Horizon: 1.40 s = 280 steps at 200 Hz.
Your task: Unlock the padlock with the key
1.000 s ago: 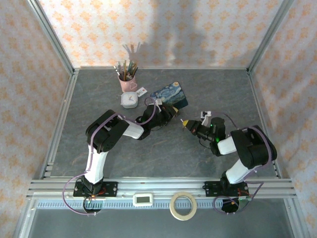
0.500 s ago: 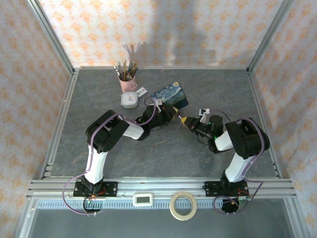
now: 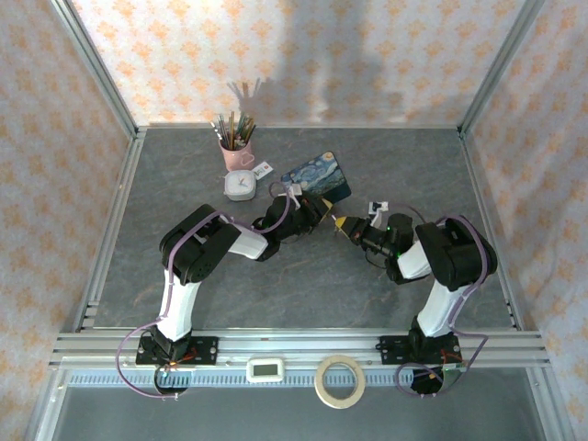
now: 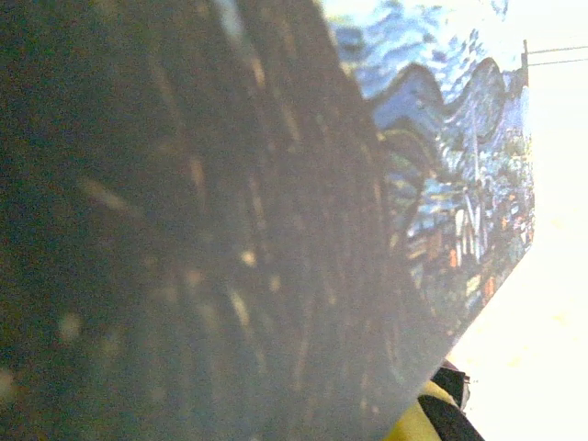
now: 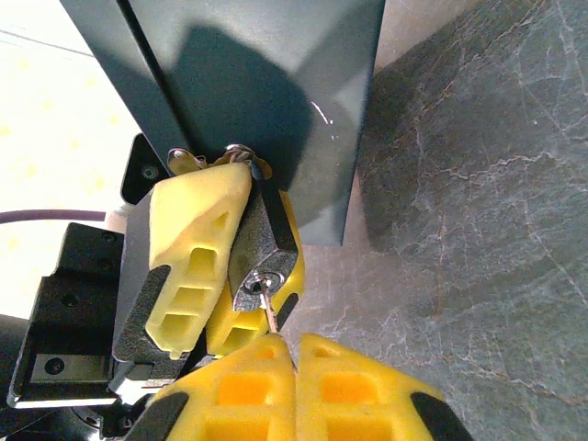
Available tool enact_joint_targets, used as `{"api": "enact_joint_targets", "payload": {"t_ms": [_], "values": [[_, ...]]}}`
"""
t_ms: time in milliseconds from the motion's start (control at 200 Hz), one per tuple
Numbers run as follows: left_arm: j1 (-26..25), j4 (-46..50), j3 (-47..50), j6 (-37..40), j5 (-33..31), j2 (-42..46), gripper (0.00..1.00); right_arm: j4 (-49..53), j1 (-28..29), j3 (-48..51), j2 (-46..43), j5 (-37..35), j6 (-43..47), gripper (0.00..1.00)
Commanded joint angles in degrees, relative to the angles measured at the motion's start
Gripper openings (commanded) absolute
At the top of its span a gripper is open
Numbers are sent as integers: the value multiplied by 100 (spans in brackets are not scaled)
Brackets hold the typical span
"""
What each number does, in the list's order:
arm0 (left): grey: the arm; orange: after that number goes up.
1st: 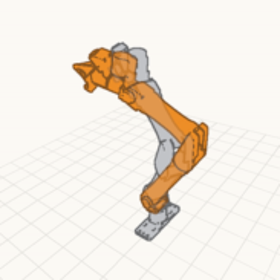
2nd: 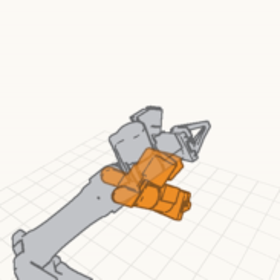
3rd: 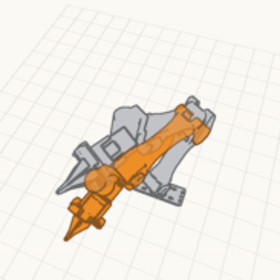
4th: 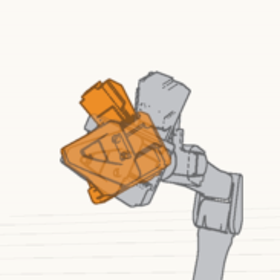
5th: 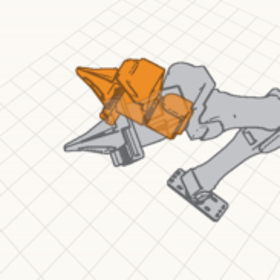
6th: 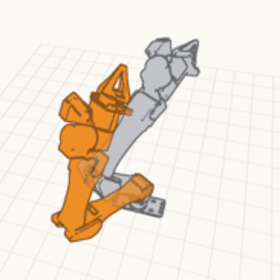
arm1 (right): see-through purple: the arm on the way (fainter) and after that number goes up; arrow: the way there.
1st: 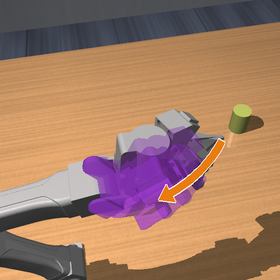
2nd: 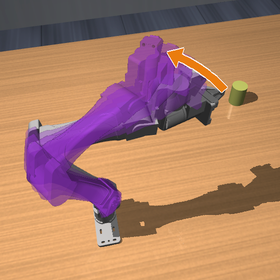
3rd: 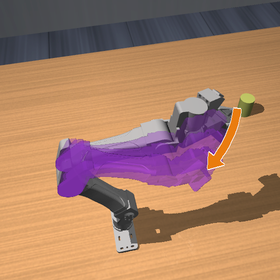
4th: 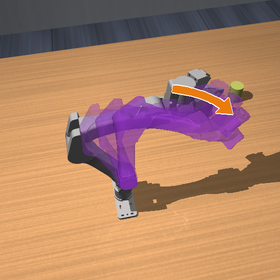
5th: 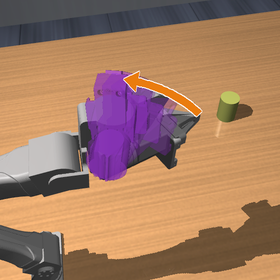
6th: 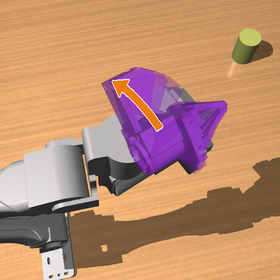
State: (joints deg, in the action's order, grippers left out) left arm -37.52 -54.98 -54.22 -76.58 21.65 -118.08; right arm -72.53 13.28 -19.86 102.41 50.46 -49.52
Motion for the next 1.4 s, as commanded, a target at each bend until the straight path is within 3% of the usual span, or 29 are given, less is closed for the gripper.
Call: {"api": "enact_joint_targets", "payload": {"t_ms": [0,816,1396], "values": [[-108,-333,-34,-160,98,297,0,-376,-12,-89,64,8,-38,0],[-232,-924,384,-215,467,303,0,-1615,-46,-379,341,329,-1524,0],[-468,-1046,227,-357,561,398,0,-1372,274,-638,680,-384,-1451,0]]}}
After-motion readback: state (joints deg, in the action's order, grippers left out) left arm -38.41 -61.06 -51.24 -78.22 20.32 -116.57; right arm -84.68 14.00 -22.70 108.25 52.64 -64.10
